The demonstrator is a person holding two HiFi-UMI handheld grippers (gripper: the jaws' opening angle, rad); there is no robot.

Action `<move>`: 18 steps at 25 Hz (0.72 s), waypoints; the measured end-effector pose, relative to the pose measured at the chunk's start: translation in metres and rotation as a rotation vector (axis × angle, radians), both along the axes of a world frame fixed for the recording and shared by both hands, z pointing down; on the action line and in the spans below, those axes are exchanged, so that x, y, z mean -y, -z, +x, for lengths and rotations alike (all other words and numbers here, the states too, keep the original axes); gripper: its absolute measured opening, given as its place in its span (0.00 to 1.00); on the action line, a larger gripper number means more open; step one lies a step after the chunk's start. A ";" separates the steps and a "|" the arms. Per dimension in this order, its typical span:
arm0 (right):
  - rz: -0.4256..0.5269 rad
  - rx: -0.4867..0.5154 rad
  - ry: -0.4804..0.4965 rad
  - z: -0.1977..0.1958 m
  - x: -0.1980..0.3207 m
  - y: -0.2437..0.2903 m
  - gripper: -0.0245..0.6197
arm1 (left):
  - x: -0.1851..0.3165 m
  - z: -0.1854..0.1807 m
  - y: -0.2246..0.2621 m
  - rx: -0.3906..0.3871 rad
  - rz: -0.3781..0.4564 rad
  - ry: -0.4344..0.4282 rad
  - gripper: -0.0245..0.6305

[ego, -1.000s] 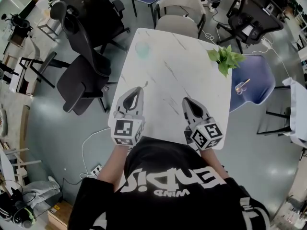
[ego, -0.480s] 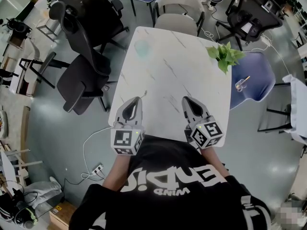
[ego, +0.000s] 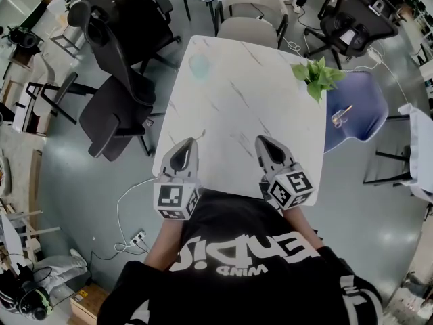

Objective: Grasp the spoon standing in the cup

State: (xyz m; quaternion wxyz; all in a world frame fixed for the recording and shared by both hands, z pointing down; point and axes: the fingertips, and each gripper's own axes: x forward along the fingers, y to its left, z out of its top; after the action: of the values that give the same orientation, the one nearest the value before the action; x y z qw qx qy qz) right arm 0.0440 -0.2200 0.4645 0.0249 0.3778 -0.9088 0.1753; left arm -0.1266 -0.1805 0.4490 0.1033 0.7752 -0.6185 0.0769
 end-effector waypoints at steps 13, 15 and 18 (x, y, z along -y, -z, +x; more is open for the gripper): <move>0.004 0.002 -0.007 0.001 0.006 0.001 0.06 | 0.010 0.000 -0.001 -0.022 -0.010 0.001 0.07; 0.005 0.002 -0.006 0.001 0.005 0.001 0.06 | 0.010 0.000 -0.001 -0.026 -0.010 0.004 0.07; 0.005 0.000 -0.007 0.003 0.004 0.000 0.06 | 0.009 0.002 -0.001 -0.028 -0.010 0.004 0.07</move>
State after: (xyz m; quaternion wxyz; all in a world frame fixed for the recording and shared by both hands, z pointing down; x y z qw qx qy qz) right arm 0.0471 -0.2244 0.4640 0.0231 0.3811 -0.9078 0.1732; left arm -0.1250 -0.1898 0.4504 0.1159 0.7744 -0.6182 0.0688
